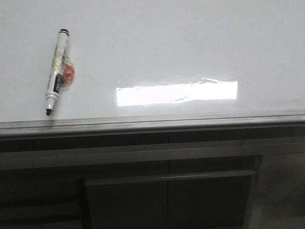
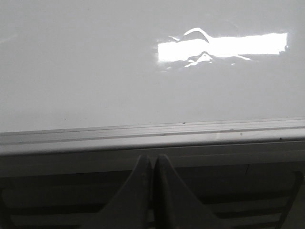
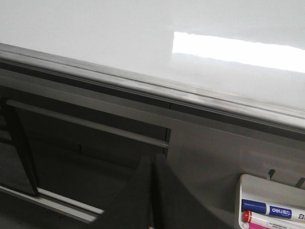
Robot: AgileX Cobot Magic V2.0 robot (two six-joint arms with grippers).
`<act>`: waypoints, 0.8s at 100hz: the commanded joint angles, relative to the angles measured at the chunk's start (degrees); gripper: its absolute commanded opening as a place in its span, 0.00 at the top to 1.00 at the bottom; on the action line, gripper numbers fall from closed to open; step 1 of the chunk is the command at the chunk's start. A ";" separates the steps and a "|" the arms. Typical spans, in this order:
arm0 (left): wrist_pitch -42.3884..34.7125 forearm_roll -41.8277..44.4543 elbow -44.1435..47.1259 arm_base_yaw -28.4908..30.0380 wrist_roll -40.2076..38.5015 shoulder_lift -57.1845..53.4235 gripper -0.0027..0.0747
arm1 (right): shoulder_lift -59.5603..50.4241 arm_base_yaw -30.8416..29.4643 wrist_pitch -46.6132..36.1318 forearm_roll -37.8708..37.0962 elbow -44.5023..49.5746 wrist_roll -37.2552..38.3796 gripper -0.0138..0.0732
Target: Write number 0 on whiteboard
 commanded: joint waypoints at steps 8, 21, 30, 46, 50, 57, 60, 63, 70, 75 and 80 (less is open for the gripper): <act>-3.91 -0.50 1.82 0.10 -0.49 -1.74 0.99 | -1.14 -0.42 -1.31 -0.91 0.72 -0.49 0.92; -3.91 -0.50 1.82 0.10 -0.49 -1.74 0.99 | -1.14 -0.42 -1.31 -0.91 0.72 -0.49 0.92; -3.91 -0.50 1.82 0.10 -0.49 -1.74 0.99 | -1.14 -0.42 -1.31 -0.91 0.72 -0.49 0.92; -3.91 -0.50 1.82 0.10 -0.49 -1.74 0.99 | -1.14 -0.42 -1.31 -0.91 0.72 -0.49 0.92; -3.91 -0.50 1.82 0.10 -0.49 -1.74 0.99 | -1.14 -0.42 -1.31 -0.91 0.72 -0.49 0.92; -3.91 -0.50 1.82 0.10 -0.49 -1.74 0.99 | -1.14 -0.42 -1.31 -0.91 0.72 -0.49 0.92; -3.91 -0.50 1.82 0.10 -0.49 -1.74 0.99 | -1.14 -0.42 -1.31 -0.91 0.72 -0.49 0.92; -3.91 -0.50 1.82 0.10 -0.49 -1.74 0.99 | -1.14 -0.42 -1.31 -0.91 0.72 -0.49 0.92; -3.91 -0.50 1.82 0.10 -0.49 -1.74 0.99 | -1.14 -0.42 -1.31 -0.91 0.72 -0.49 0.92; -3.91 -0.50 1.82 0.10 -0.49 -1.74 0.99 | -1.14 -0.42 -1.31 -1.50 0.72 -0.49 0.92; -3.91 -0.50 1.82 0.10 -0.49 -1.74 0.99 | -1.14 -0.42 -1.31 -1.64 0.72 -0.49 0.92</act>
